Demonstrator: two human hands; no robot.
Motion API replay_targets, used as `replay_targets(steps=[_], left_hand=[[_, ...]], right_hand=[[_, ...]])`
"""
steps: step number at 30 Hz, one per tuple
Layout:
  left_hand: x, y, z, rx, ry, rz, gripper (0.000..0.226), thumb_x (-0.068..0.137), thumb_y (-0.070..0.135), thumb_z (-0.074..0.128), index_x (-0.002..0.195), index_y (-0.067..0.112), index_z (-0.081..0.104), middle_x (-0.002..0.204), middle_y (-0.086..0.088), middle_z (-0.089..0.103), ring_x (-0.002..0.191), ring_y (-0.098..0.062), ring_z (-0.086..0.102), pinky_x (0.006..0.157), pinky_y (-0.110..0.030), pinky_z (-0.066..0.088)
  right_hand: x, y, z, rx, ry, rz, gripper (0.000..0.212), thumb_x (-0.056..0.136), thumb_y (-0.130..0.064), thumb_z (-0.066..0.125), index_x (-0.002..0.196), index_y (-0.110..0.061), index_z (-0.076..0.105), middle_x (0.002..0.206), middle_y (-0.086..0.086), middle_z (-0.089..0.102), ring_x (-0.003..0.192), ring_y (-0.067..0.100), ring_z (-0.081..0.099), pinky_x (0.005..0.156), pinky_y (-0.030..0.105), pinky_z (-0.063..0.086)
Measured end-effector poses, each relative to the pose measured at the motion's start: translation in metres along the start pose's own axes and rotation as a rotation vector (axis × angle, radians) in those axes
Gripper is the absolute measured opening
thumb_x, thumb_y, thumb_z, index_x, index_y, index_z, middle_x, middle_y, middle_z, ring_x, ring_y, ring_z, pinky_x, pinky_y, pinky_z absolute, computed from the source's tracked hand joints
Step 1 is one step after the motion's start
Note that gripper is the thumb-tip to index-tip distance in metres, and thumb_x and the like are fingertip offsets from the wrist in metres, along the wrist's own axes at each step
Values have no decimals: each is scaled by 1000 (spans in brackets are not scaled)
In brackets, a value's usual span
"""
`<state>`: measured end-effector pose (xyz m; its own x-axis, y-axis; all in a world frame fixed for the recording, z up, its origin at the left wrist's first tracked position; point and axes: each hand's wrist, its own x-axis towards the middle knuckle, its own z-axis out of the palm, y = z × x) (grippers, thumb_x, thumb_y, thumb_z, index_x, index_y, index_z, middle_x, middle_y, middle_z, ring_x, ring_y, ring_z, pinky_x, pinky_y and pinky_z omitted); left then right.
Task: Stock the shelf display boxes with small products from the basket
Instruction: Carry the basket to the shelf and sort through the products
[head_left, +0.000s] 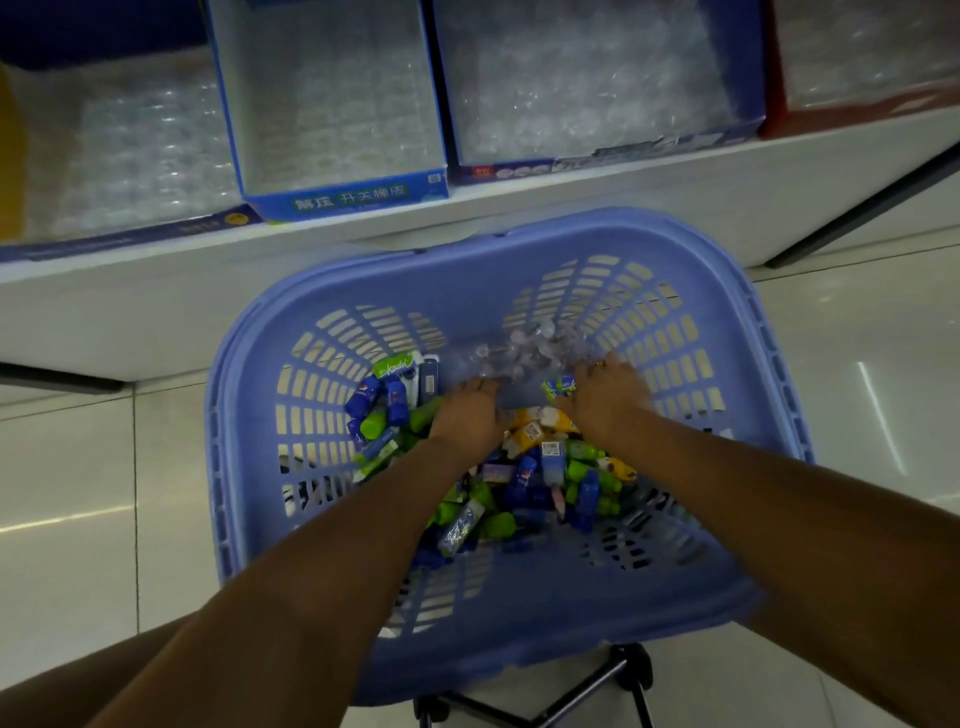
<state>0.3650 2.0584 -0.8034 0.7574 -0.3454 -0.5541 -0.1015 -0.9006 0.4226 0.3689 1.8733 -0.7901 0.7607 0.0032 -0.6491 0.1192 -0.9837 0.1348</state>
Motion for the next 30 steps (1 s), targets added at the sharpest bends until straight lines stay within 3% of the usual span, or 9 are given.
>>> replay_targets(steps=[4,7,11,15,20,22,24,26,30], left_hand=[[3,-4,6,-121,110,-39,33,96,20,46,126,6,49,124,-15,52,109,-30,53,90,-38,46],[5,-5,-1,-426,345,-299,26,92,18,56,112,4,47,100,-15,58,86,-30,61,66,-34,47],[18,-10,-15,-466,234,-394,43,83,17,71,113,-2,49,95,-16,62,91,-31,62,68,-34,48],[33,-4,-18,-484,151,-404,49,73,27,81,103,-6,59,104,-21,65,97,-31,63,77,-36,50],[40,14,3,-944,192,-550,37,80,28,75,90,-7,68,90,-23,70,83,-34,68,82,-45,56],[45,30,8,-1063,153,-501,28,85,21,70,90,-6,68,93,-26,70,80,-34,67,84,-49,55],[50,44,6,-957,99,-404,28,91,25,63,93,-4,67,103,-27,68,87,-34,66,88,-47,53],[48,46,-1,-662,85,-271,37,95,31,54,102,-2,67,107,-23,67,99,-33,63,89,-40,50],[22,20,-4,-155,22,-70,35,100,27,40,116,1,56,116,-21,60,107,-34,56,89,-38,44]], right_hand=[[0,-11,9,282,-57,81,76,87,-72,27,145,-22,26,149,17,29,138,39,20,106,50,33],[8,-21,12,405,-102,144,79,81,-79,30,145,-33,21,153,15,22,138,42,21,101,55,39],[18,-19,12,423,-203,64,71,84,-75,31,144,-36,25,151,13,30,135,40,30,104,53,36],[8,-29,10,619,-284,-222,49,93,-52,44,139,-34,40,143,8,46,123,26,48,104,38,42],[-10,-47,5,592,-351,-410,45,98,-46,38,138,-26,40,136,10,51,112,24,54,83,30,42],[-19,-48,9,566,-345,-391,48,99,-48,31,141,-26,37,138,11,49,115,26,52,89,34,43],[-29,-50,15,485,-350,-376,52,100,-47,24,147,-25,24,146,14,40,126,31,44,102,41,36],[-40,-52,20,435,-325,-373,55,101,-46,21,150,-26,10,153,12,27,133,33,36,108,46,30],[-51,-47,23,586,-253,-279,52,101,-31,32,150,-16,19,153,15,27,140,34,28,114,44,23]])
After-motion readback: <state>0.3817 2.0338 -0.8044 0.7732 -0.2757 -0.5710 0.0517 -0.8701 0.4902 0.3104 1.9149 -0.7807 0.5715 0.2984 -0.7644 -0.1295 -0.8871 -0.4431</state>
